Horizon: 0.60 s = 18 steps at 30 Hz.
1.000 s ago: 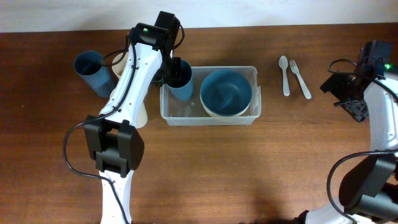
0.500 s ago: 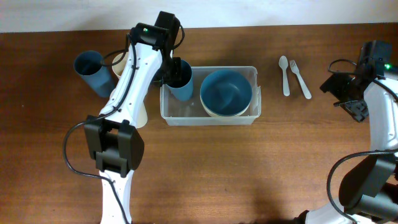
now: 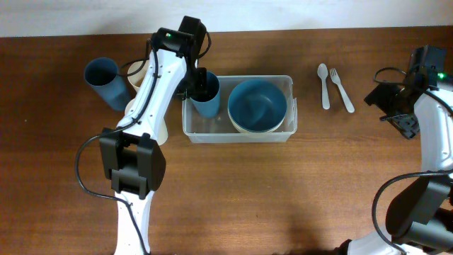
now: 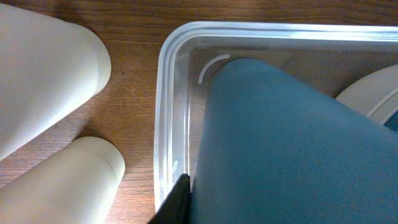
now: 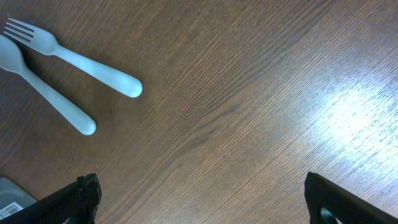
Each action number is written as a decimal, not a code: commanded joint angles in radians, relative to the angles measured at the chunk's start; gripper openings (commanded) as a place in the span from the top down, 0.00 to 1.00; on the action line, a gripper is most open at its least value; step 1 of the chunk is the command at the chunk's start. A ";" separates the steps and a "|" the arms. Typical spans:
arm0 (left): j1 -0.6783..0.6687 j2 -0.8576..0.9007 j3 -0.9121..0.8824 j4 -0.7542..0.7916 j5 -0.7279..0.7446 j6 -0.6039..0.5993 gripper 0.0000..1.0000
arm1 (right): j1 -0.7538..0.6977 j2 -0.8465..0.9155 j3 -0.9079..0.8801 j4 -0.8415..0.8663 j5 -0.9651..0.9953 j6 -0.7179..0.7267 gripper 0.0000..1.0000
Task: Pack container
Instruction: 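Lower the blue cup into the container's left end, then open the left gripper and move it left to the other blue cup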
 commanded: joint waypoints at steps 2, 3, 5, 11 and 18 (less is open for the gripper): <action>0.003 0.010 0.003 -0.002 -0.007 0.011 0.76 | -0.001 0.001 -0.007 0.003 0.019 0.001 0.01; 0.003 0.010 0.003 -0.002 -0.007 0.011 0.71 | -0.001 0.001 -0.007 0.003 0.019 0.001 0.01; 0.003 0.010 0.003 -0.002 -0.007 0.011 0.64 | -0.001 0.001 -0.007 0.003 0.019 0.001 0.01; 0.003 0.010 0.007 0.003 -0.007 0.011 0.55 | -0.001 0.001 -0.007 0.003 0.019 0.001 0.01; 0.003 0.010 0.050 0.006 -0.008 0.012 0.50 | -0.001 0.001 -0.007 0.003 0.019 0.001 0.01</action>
